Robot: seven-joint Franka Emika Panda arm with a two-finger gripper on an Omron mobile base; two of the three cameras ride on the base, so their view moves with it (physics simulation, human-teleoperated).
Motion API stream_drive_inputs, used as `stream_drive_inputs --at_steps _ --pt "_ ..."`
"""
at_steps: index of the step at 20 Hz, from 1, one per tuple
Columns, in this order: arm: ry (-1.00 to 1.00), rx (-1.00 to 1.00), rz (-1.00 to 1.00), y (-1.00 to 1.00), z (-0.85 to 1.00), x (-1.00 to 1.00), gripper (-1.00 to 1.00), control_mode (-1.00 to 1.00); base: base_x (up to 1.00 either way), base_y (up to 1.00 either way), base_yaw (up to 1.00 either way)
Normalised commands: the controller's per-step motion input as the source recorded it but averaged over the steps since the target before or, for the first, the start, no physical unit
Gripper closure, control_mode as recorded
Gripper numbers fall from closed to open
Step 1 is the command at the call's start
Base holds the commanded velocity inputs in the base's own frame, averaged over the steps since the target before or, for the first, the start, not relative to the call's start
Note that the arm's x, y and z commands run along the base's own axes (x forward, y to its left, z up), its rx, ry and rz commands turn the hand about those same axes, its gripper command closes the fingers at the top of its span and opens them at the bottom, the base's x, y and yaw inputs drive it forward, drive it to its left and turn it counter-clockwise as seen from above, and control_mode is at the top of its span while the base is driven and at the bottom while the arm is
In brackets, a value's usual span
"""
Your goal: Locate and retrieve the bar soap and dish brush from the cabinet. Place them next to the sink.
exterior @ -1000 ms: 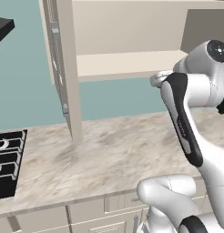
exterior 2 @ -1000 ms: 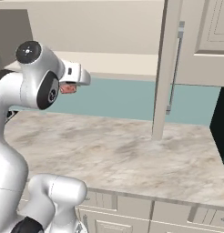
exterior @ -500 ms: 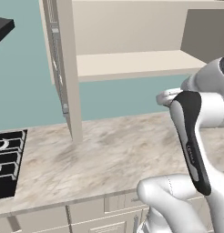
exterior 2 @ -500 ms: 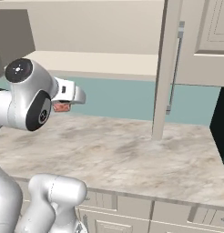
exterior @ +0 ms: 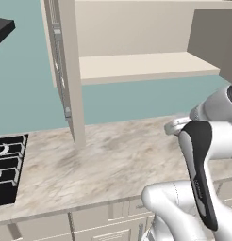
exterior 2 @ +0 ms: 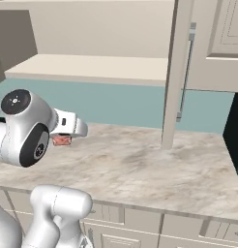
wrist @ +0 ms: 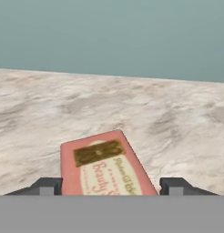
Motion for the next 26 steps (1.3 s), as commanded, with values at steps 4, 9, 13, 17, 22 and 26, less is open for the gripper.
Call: stream_drive_inputs --at_steps 4,9,13,17,22,26 --pt "0.03 0.0 0.0 0.01 -0.28 -0.06 1.0 -1.0 0.0 0.0 0.0" --pt "0.0 0.0 0.0 0.0 0.0 0.0 1.0 -1.0 0.0 0.0 0.0" --pt "0.0 0.0 0.0 0.0 0.0 0.0 1.0 1.0 0.0 0.0 0.0" --pt "0.0 0.0 0.0 0.0 0.0 0.0 1.0 1.0 -0.24 0.0 0.0" --pt "0.0 0.0 0.0 0.0 0.0 0.0 1.0 1.0 -0.48 0.0 0.0" --pt "0.0 0.0 0.0 0.0 0.0 0.0 1.0 1.0 -0.52 0.0 0.0"
